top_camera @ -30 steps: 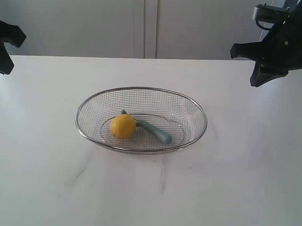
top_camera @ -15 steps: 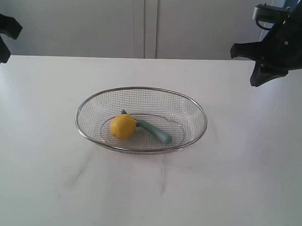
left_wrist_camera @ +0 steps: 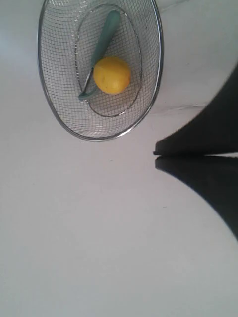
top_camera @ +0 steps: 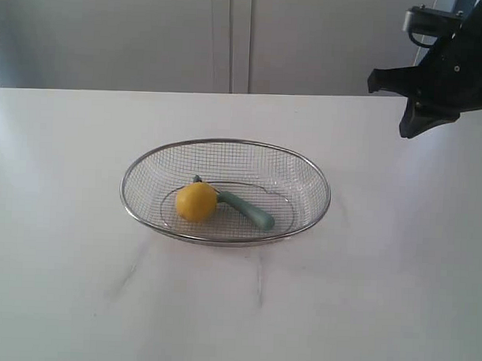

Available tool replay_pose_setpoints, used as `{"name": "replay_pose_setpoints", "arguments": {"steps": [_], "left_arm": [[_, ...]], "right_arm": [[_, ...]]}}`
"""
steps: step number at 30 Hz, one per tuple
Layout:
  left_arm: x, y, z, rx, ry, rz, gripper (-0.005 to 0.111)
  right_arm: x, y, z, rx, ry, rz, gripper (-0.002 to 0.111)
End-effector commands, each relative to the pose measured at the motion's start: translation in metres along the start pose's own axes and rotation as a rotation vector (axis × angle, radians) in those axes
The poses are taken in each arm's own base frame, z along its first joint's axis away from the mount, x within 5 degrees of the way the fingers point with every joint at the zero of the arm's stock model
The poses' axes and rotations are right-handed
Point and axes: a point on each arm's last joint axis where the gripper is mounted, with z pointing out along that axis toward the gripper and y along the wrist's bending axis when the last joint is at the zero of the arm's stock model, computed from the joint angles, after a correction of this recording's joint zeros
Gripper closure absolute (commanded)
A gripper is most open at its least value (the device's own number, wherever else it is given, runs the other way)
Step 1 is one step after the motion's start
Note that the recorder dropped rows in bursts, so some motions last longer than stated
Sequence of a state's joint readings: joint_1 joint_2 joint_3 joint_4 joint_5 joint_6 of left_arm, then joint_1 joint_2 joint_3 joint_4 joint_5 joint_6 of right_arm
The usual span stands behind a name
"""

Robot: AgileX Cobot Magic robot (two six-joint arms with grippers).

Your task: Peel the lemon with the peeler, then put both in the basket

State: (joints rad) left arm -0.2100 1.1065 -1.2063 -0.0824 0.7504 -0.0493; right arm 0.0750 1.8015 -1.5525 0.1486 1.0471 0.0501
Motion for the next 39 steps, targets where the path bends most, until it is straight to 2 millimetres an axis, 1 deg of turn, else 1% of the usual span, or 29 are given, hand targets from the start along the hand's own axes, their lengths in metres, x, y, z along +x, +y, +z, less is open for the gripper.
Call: {"name": "replay_pose_setpoints", "arguments": {"steps": [1, 5, 9, 11, 16, 20, 27, 37, 39], "left_arm": [[0.027, 0.009, -0.009, -0.021, 0.008, -0.071, 0.107], [0.049, 0.018, -0.014, -0.057, 0.011, -0.125, 0.107], [0.073, 0.02, -0.021, -0.088, -0.003, -0.154, 0.107], [0.083, 0.019, -0.024, -0.098, -0.036, -0.156, 0.107], [0.107, 0.016, -0.031, -0.124, -0.183, -0.156, 0.107], [0.132, 0.013, -0.033, -0.137, -0.217, -0.142, 0.107], [0.173, 0.012, -0.029, -0.178, -0.227, -0.103, 0.107], [0.223, 0.012, -0.015, -0.23, -0.236, -0.086, 0.107], [0.229, 0.013, -0.011, -0.247, -0.262, -0.09, 0.107]], "right_arm": [[0.0, -0.002, -0.003, 0.009, -0.013, 0.002, 0.108], [0.0, -0.002, -0.003, 0.009, -0.013, 0.002, 0.108], [0.0, -0.002, -0.003, 0.009, -0.013, 0.002, 0.108], [0.0, -0.002, -0.003, 0.009, -0.013, 0.002, 0.108], [0.0, -0.002, -0.003, 0.009, -0.013, 0.002, 0.108], [0.0, -0.002, -0.003, 0.009, -0.013, 0.002, 0.108], [0.0, -0.002, -0.003, 0.009, -0.013, 0.002, 0.108], [0.0, -0.002, -0.003, 0.009, -0.013, 0.002, 0.108], [0.0, -0.002, -0.003, 0.009, -0.013, 0.002, 0.108]]}}
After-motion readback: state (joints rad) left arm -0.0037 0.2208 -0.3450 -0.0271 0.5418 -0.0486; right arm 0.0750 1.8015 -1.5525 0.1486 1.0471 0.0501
